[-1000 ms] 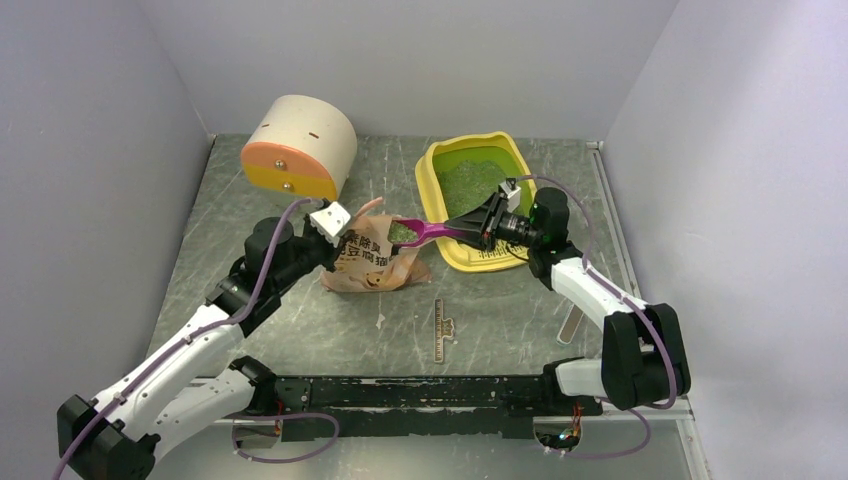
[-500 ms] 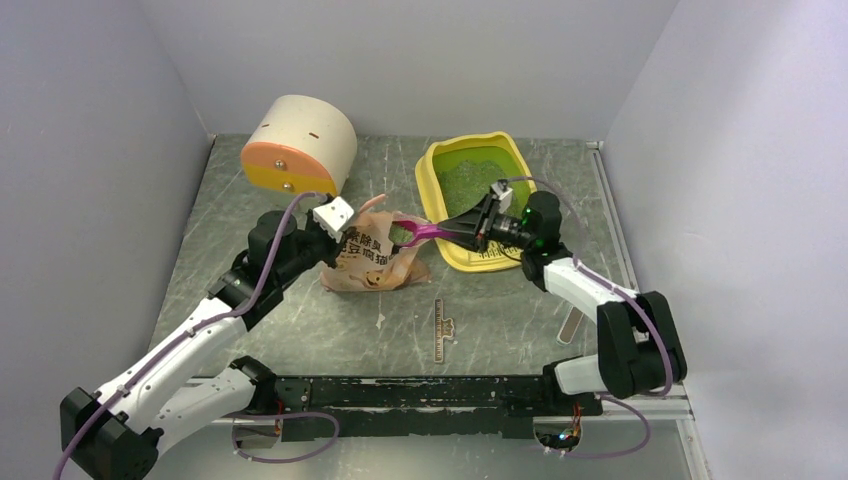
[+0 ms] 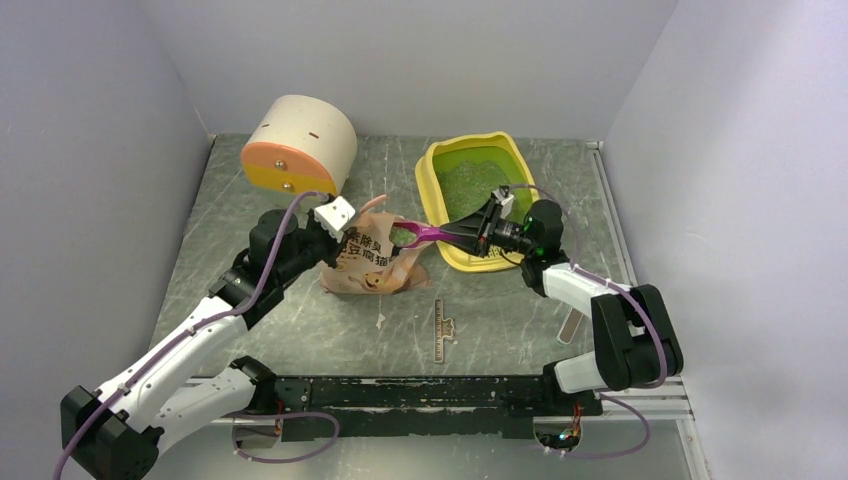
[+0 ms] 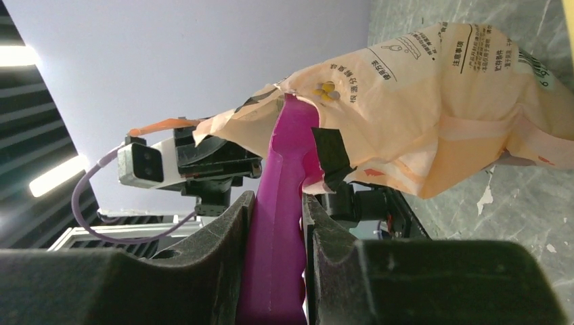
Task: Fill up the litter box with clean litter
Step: 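Scoop the cat litter from the cat litter bag, then pour the cat litter into the litter box.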
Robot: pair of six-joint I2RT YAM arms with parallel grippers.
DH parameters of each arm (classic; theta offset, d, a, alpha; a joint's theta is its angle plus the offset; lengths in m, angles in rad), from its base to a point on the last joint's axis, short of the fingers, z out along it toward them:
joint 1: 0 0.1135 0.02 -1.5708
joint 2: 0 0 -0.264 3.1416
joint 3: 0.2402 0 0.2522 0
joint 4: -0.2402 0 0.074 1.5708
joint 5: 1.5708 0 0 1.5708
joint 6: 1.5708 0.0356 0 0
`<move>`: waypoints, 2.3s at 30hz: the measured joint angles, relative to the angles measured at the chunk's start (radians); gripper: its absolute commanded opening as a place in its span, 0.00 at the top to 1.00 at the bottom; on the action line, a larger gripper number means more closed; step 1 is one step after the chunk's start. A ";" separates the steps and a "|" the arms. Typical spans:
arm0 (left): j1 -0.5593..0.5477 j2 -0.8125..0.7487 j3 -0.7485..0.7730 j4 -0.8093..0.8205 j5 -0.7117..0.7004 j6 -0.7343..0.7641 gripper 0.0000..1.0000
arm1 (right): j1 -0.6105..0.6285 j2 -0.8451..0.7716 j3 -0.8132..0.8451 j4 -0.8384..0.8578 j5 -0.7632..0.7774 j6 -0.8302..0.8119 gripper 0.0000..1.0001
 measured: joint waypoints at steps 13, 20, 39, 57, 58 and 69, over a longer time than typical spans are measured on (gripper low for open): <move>0.000 -0.029 0.002 -0.037 -0.029 0.003 0.95 | -0.096 -0.052 -0.012 -0.033 -0.061 -0.014 1.00; 0.000 -0.027 0.002 -0.037 -0.031 0.004 0.95 | -0.098 -0.058 -0.013 -0.031 -0.060 -0.014 1.00; 0.000 -0.014 0.011 -0.039 -0.056 -0.002 0.95 | -0.180 -0.171 -0.013 -0.162 -0.092 -0.090 1.00; 0.000 0.014 0.026 -0.039 -0.081 -0.028 0.95 | -0.310 -0.222 -0.014 -0.193 -0.137 -0.073 1.00; 0.000 0.016 0.026 -0.039 -0.082 -0.029 0.95 | -0.316 -0.225 -0.014 -0.189 -0.140 -0.068 1.00; 0.000 0.019 0.026 -0.035 -0.097 -0.039 0.95 | -0.465 -0.254 -0.033 -0.172 -0.115 -0.039 1.00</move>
